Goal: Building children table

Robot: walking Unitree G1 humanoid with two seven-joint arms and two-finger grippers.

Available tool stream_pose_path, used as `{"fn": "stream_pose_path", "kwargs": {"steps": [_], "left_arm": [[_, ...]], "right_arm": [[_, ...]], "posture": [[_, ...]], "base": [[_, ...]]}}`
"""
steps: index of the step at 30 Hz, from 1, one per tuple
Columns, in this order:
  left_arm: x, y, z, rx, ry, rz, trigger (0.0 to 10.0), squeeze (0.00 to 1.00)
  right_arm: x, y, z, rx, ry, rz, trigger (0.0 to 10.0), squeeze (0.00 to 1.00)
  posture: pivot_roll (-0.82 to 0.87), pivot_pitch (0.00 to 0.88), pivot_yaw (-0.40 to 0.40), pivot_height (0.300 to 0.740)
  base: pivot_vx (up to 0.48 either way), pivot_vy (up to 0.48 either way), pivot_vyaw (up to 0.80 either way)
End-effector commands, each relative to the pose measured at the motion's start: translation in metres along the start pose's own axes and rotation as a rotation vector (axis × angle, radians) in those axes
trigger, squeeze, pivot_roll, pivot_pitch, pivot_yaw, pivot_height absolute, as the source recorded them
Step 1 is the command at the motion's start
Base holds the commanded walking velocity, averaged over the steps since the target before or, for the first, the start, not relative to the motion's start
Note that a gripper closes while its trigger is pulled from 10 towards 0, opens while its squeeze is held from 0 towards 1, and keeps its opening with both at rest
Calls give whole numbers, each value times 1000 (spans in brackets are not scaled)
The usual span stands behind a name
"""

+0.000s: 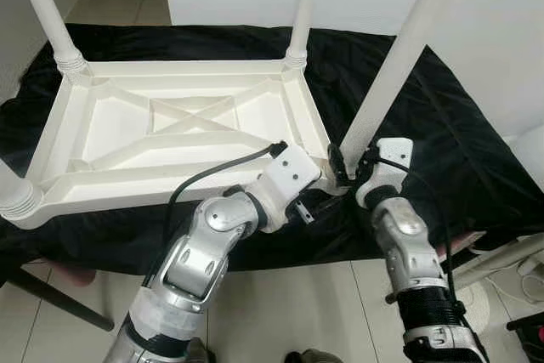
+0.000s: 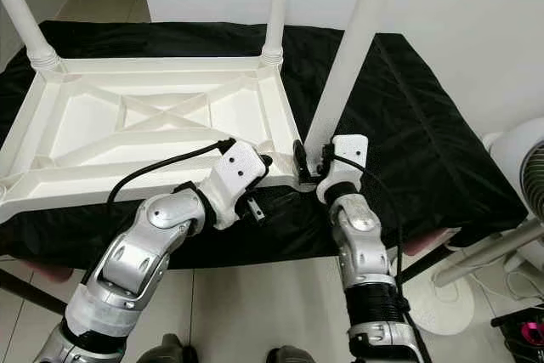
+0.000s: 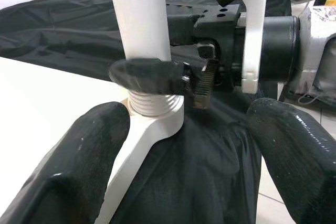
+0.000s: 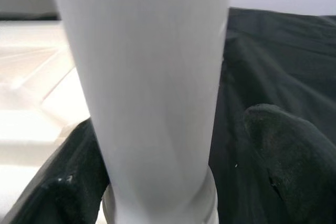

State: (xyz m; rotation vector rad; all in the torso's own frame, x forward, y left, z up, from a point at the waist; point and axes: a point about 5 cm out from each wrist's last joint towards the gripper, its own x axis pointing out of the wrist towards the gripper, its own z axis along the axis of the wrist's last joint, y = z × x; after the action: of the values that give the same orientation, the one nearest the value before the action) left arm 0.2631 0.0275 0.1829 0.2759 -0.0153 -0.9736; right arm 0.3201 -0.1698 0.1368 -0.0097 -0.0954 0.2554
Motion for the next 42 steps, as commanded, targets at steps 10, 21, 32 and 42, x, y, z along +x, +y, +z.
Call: {"fn": "stream_pose_path", "kwargs": {"steps": [10,21,32,42], "left_arm": [[3,5,2,12,-1,64,10000,0],[3,8,5,12,-5,83,10000,0],[1,9,5,7,-3,88,10000,0],[1,8,5,7,-1,74,10000,0]], "right_arm": [[15,-4,9,-84,1,307,10000,0],[30,-8,0,-136,94,431,0,0],[24,-14,-18,-77,171,406,10000,0],[25,-6,-29,-42,186,303,10000,0]], "posture": [[-72,21,-26,740],[-56,34,-26,740],[-59,49,-20,740],[-64,51,-14,740]], "base": [[0,0,0],[0,0,0],[0,0,0],[0,0,0]]}}
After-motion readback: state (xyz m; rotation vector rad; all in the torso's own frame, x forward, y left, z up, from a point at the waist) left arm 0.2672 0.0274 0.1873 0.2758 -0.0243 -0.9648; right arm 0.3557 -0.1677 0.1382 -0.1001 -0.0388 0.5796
